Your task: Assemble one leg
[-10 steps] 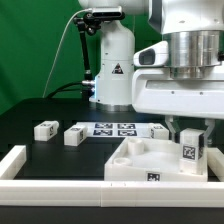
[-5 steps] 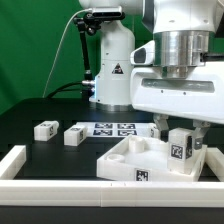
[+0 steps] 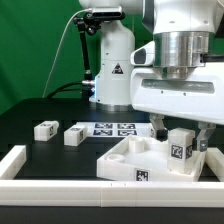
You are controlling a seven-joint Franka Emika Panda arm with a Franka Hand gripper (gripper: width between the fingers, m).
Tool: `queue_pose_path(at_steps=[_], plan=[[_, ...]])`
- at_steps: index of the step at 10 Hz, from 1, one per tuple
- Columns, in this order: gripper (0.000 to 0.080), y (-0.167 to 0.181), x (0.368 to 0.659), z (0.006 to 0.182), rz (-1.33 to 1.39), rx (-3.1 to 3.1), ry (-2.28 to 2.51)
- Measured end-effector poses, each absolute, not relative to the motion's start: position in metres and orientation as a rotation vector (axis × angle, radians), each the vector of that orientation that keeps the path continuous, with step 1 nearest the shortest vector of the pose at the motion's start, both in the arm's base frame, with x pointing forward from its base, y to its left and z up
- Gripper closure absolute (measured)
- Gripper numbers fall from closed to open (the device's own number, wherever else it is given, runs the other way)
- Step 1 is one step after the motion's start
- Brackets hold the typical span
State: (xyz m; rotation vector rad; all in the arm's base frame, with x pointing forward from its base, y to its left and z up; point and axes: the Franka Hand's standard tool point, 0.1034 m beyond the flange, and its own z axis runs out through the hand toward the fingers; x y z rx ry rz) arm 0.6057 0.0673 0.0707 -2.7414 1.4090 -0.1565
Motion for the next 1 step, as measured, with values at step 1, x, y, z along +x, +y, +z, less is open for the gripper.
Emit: queue_pose_path(at_steps=[1], plan=[[0.015,0.0673,0.6057,0.0706,-0.156,-2.741,1.409]])
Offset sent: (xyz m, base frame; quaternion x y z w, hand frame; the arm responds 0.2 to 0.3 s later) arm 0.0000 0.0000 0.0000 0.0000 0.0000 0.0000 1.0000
